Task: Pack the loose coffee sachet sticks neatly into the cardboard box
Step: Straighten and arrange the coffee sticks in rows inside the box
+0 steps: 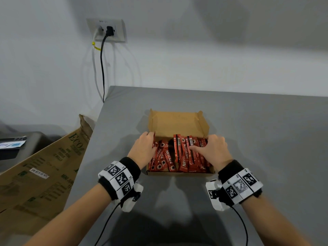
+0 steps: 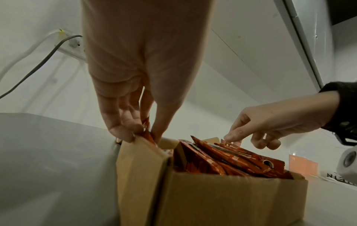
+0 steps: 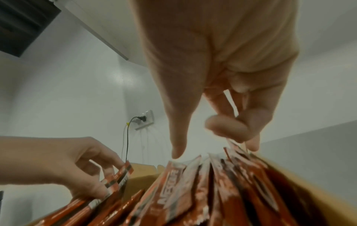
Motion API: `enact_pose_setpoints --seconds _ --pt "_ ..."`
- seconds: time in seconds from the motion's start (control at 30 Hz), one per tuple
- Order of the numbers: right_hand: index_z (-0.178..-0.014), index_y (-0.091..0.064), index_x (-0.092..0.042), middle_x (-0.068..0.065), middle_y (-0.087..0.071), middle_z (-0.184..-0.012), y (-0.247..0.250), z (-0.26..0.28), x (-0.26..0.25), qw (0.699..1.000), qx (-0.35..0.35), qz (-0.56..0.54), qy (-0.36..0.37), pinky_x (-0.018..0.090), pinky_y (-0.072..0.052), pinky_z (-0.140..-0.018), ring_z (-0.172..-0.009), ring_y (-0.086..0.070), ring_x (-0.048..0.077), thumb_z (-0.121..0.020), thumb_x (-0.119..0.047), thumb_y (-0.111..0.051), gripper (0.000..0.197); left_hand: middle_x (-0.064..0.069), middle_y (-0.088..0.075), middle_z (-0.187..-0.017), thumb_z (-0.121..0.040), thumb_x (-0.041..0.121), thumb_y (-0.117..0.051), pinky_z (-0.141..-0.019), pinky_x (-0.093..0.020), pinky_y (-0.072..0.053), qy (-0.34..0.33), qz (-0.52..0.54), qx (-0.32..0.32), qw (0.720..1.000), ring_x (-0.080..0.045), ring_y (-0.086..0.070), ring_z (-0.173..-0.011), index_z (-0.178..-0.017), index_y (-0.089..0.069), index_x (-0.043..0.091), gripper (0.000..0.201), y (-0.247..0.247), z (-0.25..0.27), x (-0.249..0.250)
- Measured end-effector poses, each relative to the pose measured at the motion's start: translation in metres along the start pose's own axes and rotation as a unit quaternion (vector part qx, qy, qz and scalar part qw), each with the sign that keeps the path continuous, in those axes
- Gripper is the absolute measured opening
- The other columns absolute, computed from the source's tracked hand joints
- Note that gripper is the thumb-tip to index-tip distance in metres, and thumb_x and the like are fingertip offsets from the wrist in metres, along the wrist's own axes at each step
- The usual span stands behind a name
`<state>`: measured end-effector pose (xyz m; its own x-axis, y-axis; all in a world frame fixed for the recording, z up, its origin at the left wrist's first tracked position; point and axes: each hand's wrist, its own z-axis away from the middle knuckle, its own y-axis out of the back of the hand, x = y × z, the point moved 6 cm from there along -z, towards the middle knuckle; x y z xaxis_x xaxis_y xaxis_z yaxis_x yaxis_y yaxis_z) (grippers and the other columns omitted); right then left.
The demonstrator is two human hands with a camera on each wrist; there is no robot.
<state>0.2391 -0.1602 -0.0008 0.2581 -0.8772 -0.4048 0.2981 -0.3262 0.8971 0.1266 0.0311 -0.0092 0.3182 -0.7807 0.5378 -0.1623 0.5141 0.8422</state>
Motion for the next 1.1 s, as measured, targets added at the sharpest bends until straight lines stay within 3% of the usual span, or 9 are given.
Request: enact_pose_setpoints --seconds 0.07,0.2,0.33,0.43,0.6,0.73,0.87,1.0,1.1 --pt "-0.082 -0.056 -0.006 0.007 -0.061 -0.089 0.009 0.007 -0.006 0.999 0.021 0.037 0.016 0.027 -0.045 -0.062 -0.074 -0.058 0.02 -0.073 -0.056 -0.067 0.052 -0.007 -0.054 -0.106 -0.09 0.015 -0.057 -0.084 -0.027 -0.047 -0.003 -0.003 0.004 1.0 -0.019 -0.057 -0.094 -0.118 -0.051 0.008 0.029 -0.001 0.0 0.0" --pt "-0.11 -0.056 -0.012 0.001 -0.054 -0.109 0.014 0.032 -0.05 0.985 0.081 0.076 0.133 0.024 -0.043 -0.069 -0.086 -0.057 0.016 -0.091 -0.04 -0.051 0.034 -0.007 -0.055 -0.103 -0.092 0.018 -0.054 -0.077 -0.023 -0.044 -0.008 -0.014 0.003 1.0 -0.017 -0.054 -0.088 -0.122 -0.05 0.006 0.033 -0.002 0.0 0.003" --pt "-0.123 -0.051 -0.02 0.002 -0.049 -0.12 -0.025 0.045 -0.082 0.966 0.021 0.092 0.241 0.029 -0.05 -0.081 -0.105 -0.054 0.018 -0.09 -0.037 -0.054 0.038 -0.007 -0.055 -0.111 -0.089 0.018 -0.056 -0.081 -0.027 -0.046 -0.003 -0.036 -0.005 0.999 -0.02 -0.056 -0.098 -0.124 -0.048 0.009 0.037 -0.005 -0.001 0.004" --pt "-0.117 -0.055 -0.016 0.01 -0.042 -0.125 -0.05 0.045 -0.086 0.945 -0.01 0.169 0.28 0.037 -0.049 -0.085 -0.114 -0.044 0.027 -0.086 -0.032 -0.057 0.035 -0.005 -0.056 -0.114 -0.088 0.018 -0.057 -0.083 -0.032 -0.048 -0.001 -0.063 -0.007 0.998 -0.022 -0.055 -0.104 -0.123 -0.047 0.012 0.037 -0.007 -0.001 0.003" --pt "-0.079 -0.067 -0.01 0.012 -0.058 -0.095 -0.046 0.038 -0.073 0.942 0.033 0.2 0.266 0.04 -0.05 -0.071 -0.09 -0.058 0.03 -0.068 -0.026 -0.076 0.021 -0.004 -0.06 -0.105 -0.089 0.022 -0.054 -0.078 -0.034 -0.05 -0.009 -0.089 -0.001 0.996 -0.022 -0.057 -0.097 -0.116 -0.046 0.013 0.029 -0.006 0.0 0.005" --pt "-0.095 -0.066 -0.004 0.012 -0.058 -0.103 -0.045 0.031 -0.068 0.956 0.031 0.122 0.266 0.037 -0.043 -0.087 -0.104 -0.052 0.028 -0.088 -0.017 -0.056 0.017 -0.004 -0.063 -0.097 -0.091 0.036 -0.05 -0.085 -0.036 -0.042 -0.017 -0.166 -0.004 0.986 -0.024 -0.058 -0.095 -0.113 -0.043 0.014 0.032 -0.009 0.0 0.013" --pt "-0.087 -0.069 -0.006 0.005 -0.061 -0.089 -0.016 0.029 -0.066 0.968 0.082 -0.029 0.237 0.022 -0.04 -0.074 -0.082 -0.056 0.017 -0.09 -0.015 -0.055 0.016 -0.005 -0.063 -0.098 -0.092 0.038 -0.049 -0.086 -0.033 -0.04 -0.03 -0.2 -0.01 0.979 -0.024 -0.058 -0.094 -0.108 -0.042 0.012 0.031 -0.012 0.0 0.019" --pt "-0.09 -0.066 -0.005 0.005 -0.063 -0.089 0.023 0.008 -0.036 0.97 0.125 -0.12 0.173 0.023 -0.048 -0.075 -0.078 -0.058 0.014 -0.089 -0.007 -0.056 0.01 -0.009 -0.064 -0.102 -0.092 0.042 -0.048 -0.088 -0.032 -0.04 -0.047 -0.226 -0.029 0.972 -0.025 -0.056 -0.101 -0.107 -0.046 0.009 0.036 -0.018 0.0 0.027" --pt "-0.096 -0.058 -0.006 0.007 -0.062 -0.087 0.018 -0.006 -0.012 0.985 0.024 -0.071 0.156 0.017 -0.041 -0.06 -0.068 -0.054 0.012 -0.092 -0.005 -0.05 0.009 -0.009 -0.065 -0.102 -0.088 0.054 -0.049 -0.095 -0.035 -0.04 -0.045 -0.259 -0.052 0.964 -0.027 -0.057 -0.103 -0.105 -0.051 0.007 0.05 -0.025 -0.002 0.037"
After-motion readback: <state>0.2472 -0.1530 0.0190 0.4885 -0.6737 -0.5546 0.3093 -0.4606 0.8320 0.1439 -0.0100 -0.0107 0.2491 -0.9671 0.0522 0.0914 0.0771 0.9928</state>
